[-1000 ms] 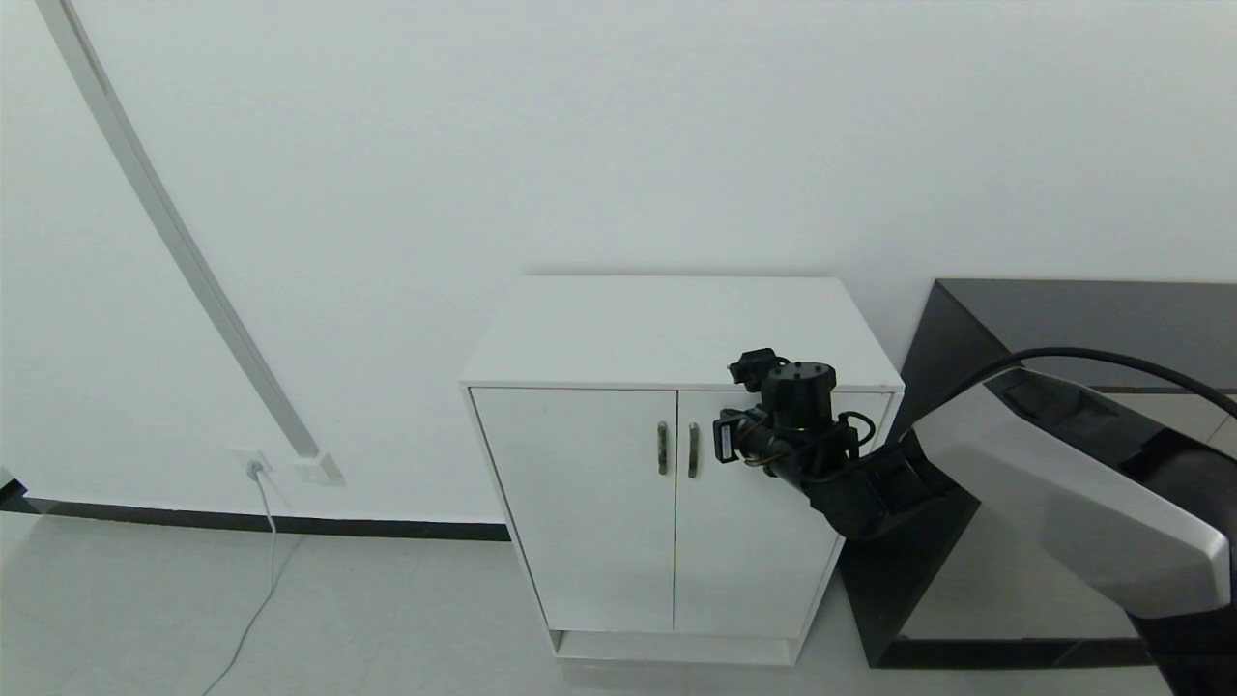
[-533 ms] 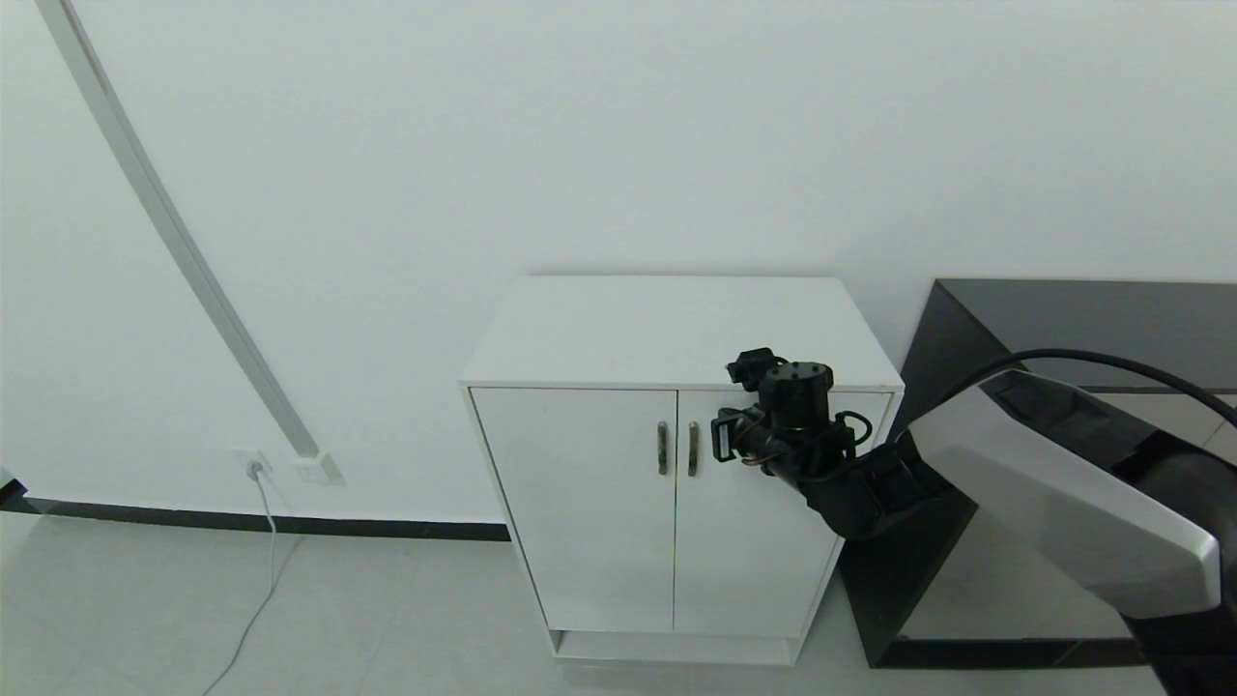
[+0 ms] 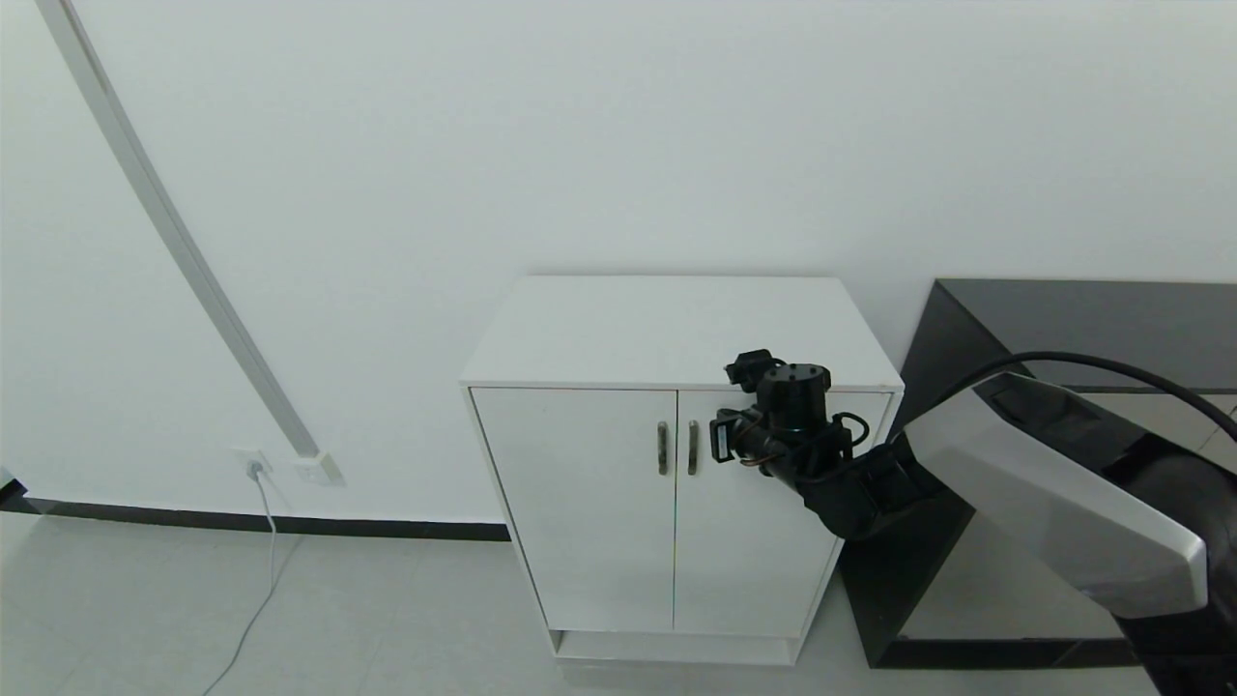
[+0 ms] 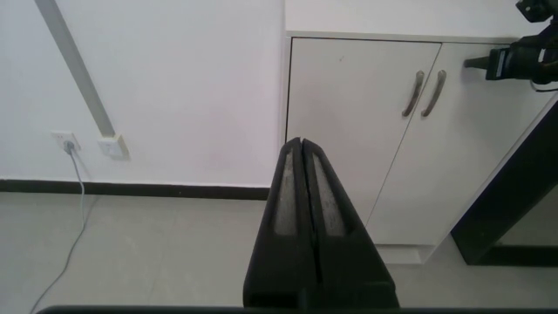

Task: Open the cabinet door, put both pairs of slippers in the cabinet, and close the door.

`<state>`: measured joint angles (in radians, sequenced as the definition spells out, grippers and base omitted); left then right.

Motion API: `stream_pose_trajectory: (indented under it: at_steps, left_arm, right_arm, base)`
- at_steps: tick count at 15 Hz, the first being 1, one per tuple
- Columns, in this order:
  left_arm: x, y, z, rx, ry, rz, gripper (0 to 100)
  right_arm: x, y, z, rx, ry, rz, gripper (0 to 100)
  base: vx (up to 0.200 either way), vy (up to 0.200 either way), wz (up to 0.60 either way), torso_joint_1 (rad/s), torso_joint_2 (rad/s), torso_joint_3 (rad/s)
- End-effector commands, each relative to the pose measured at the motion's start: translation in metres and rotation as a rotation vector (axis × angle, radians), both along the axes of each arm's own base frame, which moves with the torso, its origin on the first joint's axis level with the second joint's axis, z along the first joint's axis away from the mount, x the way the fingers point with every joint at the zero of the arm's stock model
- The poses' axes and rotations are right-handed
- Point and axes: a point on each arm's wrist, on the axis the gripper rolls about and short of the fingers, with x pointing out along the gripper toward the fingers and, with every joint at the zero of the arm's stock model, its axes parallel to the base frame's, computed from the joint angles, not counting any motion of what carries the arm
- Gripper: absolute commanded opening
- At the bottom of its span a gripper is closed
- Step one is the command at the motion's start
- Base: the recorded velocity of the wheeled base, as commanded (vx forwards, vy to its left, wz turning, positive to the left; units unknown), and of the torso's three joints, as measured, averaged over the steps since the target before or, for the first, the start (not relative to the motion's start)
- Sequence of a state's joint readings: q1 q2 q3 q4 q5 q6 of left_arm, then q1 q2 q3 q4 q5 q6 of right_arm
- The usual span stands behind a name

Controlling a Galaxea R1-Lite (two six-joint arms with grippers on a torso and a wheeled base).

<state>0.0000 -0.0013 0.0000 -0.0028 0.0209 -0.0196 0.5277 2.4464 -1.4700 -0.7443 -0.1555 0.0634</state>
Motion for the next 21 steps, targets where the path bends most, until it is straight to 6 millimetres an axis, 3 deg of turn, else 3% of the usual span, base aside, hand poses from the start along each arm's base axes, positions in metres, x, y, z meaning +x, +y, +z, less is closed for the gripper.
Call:
stream_pose_trajectory:
  at_steps: [1, 6, 7, 11, 17, 19, 21]
  left_arm:
    - [0.0, 0.0, 0.0, 0.0, 0.001, 0.001, 0]
    - [0.0, 0.0, 0.0, 0.0, 0.001, 0.001, 0]
    - [0.0, 0.0, 0.0, 0.0, 0.001, 0.001, 0]
    - [0.0, 0.0, 0.0, 0.0, 0.001, 0.001, 0]
    - [0.0, 0.0, 0.0, 0.003, 0.001, -0.001, 0]
    - [0.0, 0.0, 0.0, 0.003, 0.001, -0.001, 0]
    - [0.0, 0.0, 0.0, 0.003, 0.001, -0.001, 0]
  right_arm:
    - [-0.001, 0.0, 0.001, 0.0, 0.001, 0.0, 0]
    - [-0.039, -0.003, 0.038, 0.007, -0.011, 0.034, 0]
    - [-0.055, -0.008, 0.057, 0.017, -0.026, 0.043, 0]
    - [-0.095, -0.03, 0.09, 0.026, -0.043, 0.048, 0]
    - [-0.167, -0.135, 0.135, 0.03, -0.108, -0.229, 0]
    - [-0.2, -0.172, 0.139, 0.028, -0.122, -0.319, 0]
    - [-0.234, -0.212, 0.13, -0.02, -0.125, -0.449, 0]
  base:
    - [0.0, 0.0, 0.0, 0.0, 0.0, 0.0]
    - [0.0, 0.0, 0.0, 0.0, 0.0, 0.0]
    - [0.0, 0.0, 0.0, 0.0, 0.0, 0.0]
    - [0.0, 0.0, 0.0, 0.0, 0.0, 0.0]
    - [0.0, 0.0, 0.0, 0.0, 0.0, 0.0]
    - [0.0, 0.0, 0.0, 0.0, 0.0, 0.0]
    - [0.0, 0.0, 0.0, 0.0, 0.0, 0.0]
